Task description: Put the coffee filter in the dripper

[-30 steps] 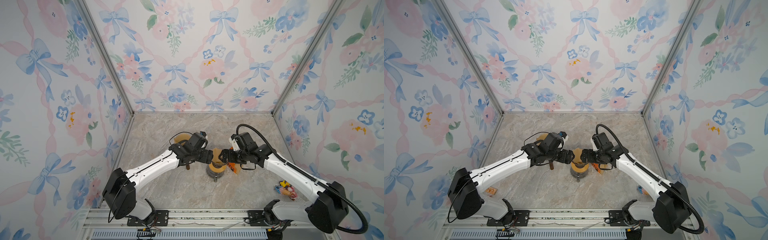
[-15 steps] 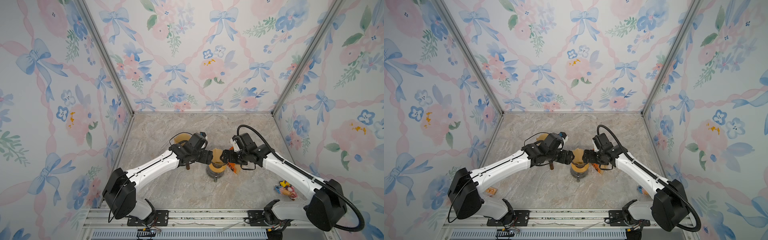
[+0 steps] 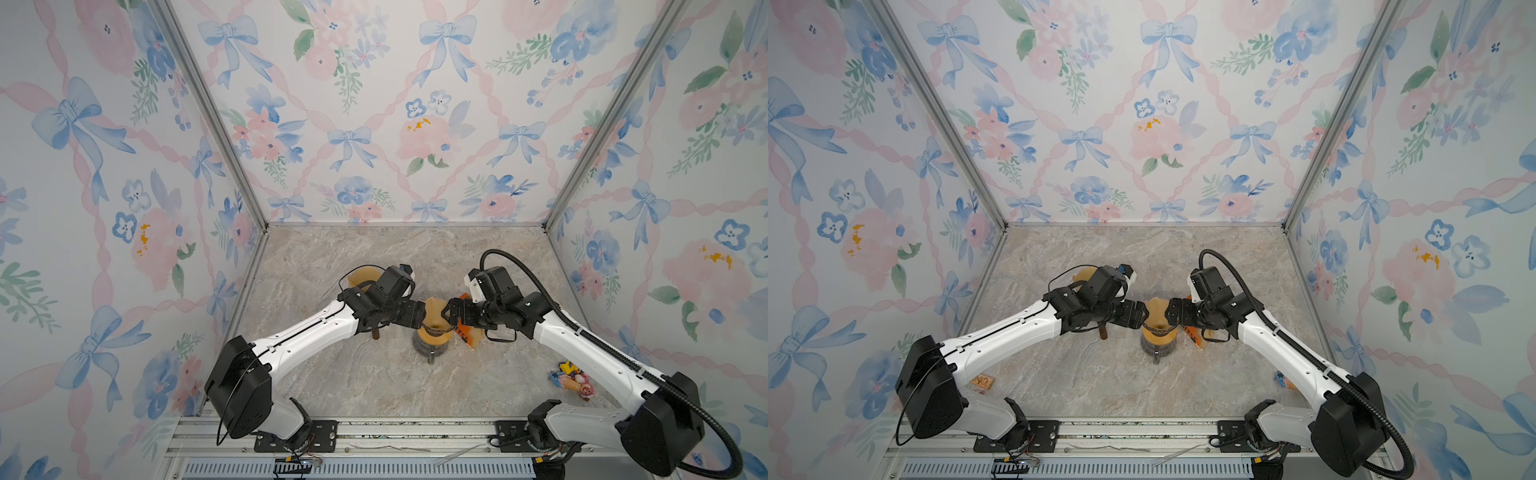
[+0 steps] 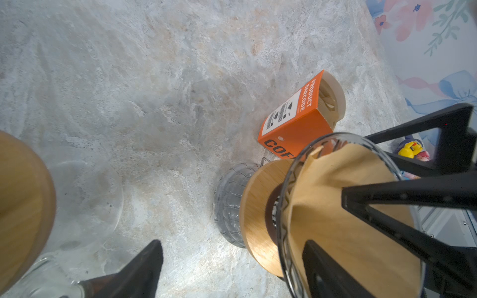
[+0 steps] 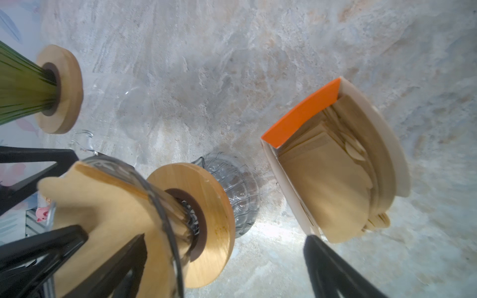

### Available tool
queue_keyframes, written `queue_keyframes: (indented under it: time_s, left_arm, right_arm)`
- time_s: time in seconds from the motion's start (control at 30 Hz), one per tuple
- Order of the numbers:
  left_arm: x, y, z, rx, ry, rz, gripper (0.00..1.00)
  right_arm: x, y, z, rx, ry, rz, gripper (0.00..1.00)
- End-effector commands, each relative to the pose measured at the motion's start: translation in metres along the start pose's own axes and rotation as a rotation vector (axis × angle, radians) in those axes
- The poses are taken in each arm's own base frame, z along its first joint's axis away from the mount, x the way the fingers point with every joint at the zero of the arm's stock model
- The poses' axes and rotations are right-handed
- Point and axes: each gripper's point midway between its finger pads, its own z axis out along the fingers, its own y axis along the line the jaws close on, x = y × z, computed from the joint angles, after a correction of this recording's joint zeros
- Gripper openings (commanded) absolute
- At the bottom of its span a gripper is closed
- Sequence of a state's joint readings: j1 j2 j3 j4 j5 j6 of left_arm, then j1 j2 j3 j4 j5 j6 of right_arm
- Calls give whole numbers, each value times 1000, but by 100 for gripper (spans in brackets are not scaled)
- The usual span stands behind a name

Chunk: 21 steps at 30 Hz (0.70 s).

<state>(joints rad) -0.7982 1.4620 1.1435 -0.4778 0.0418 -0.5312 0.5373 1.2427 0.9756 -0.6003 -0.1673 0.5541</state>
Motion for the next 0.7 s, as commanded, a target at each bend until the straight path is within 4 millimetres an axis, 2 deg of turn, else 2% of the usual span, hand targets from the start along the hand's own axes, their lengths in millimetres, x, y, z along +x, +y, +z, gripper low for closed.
queue_keyframes:
  time_s: [0.0, 0.67]
  left_arm:
    - [4, 3, -1, -12, 7, 0, 87]
    - [6, 1, 1, -13, 12, 0, 87]
  right_arm:
    - [0, 6, 1, -49, 2, 5, 98]
    - [13, -6, 31, 49, 108, 10, 98]
